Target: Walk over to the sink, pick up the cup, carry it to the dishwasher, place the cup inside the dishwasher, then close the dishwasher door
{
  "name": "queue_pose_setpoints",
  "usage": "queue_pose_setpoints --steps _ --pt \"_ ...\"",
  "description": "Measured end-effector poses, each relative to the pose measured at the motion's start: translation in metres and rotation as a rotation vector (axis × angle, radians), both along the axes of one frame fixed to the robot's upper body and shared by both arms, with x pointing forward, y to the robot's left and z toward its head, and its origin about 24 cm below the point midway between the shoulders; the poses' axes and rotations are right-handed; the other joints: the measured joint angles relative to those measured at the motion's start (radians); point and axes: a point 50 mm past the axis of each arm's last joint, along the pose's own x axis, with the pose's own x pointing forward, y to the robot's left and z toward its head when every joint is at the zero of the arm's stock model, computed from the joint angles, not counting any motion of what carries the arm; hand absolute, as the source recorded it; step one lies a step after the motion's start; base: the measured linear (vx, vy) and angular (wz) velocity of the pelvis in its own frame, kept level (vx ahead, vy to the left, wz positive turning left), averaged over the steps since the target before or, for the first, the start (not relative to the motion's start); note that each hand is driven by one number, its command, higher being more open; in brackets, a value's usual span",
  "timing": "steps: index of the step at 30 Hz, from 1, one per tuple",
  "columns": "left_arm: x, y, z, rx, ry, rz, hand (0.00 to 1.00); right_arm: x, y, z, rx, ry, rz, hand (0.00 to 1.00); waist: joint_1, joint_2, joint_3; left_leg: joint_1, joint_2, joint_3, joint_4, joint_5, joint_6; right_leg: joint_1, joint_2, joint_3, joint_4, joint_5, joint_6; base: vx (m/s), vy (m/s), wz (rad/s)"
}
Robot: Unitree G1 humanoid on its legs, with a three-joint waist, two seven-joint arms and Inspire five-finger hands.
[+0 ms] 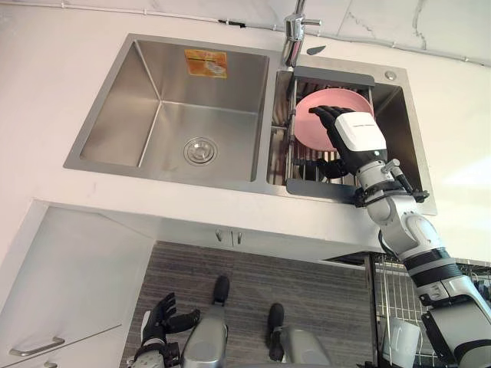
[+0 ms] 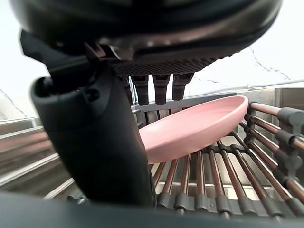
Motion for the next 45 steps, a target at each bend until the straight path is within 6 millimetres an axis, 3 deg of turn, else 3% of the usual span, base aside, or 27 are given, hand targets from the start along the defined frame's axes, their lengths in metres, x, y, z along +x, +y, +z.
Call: queue_pose_setpoints --steps 15,16,23,28,35,41,45 --pt "0.001 0.000 0.000 0.000 -0.004 0.000 0.90 0.014 -0.016 0.010 0.019 -0.006 -0.098 0.90 0.006 0.000 0.000 -0.008 0.000 -0.003 0.000 0.000 0.000 -0.008 -0.001 -0.004 0.004 -0.002 -0.001 0.00 -0.001 0.00" --pt "0.001 0.000 0.001 0.000 -0.005 0.000 0.90 0.015 -0.016 0.011 0.019 -0.006 -0.100 0.30 0.007 0.000 0.000 -0.008 0.000 -0.003 0.000 0.000 0.000 -0.009 -0.001 -0.003 0.004 -0.002 -0.001 0.00 0.000 0.00" --pt "0.002 0.000 0.001 0.000 -0.012 -0.001 0.90 0.021 -0.020 0.014 0.002 0.010 -0.117 0.30 0.011 0.000 0.001 -0.016 0.000 -0.003 0.000 0.000 0.000 -0.018 -0.001 -0.003 0.005 -0.002 -0.001 0.00 0.000 0.00" --pt "0.002 -0.001 0.002 -0.011 -0.018 0.014 0.90 0.026 -0.017 0.033 0.001 -0.038 -0.100 0.30 0.013 0.002 0.008 -0.018 0.000 -0.003 0.000 0.000 0.000 -0.018 0.000 -0.003 0.004 -0.002 -0.001 0.00 0.000 0.00" --pt "0.002 0.000 0.002 -0.011 -0.019 0.016 0.90 0.024 -0.015 0.040 -0.009 -0.065 -0.084 0.30 0.012 0.003 0.013 -0.018 0.000 -0.003 0.000 0.000 0.000 -0.018 -0.001 -0.003 0.003 -0.003 -0.002 0.00 0.000 0.00" --pt "0.005 0.001 0.005 -0.006 -0.041 0.022 0.90 0.005 -0.007 0.041 -0.015 -0.123 -0.019 0.30 0.008 0.003 0.013 -0.005 0.000 0.002 0.000 -0.002 0.000 -0.007 -0.001 0.002 0.003 -0.006 -0.003 0.00 0.000 -0.02" --pt "0.004 0.008 0.007 0.004 -0.050 0.053 0.90 -0.015 0.000 0.047 -0.001 -0.201 0.054 0.30 -0.014 0.003 0.013 0.022 -0.001 0.006 0.000 -0.010 0.000 0.017 -0.002 0.006 0.001 -0.011 -0.002 0.00 -0.001 -0.02"
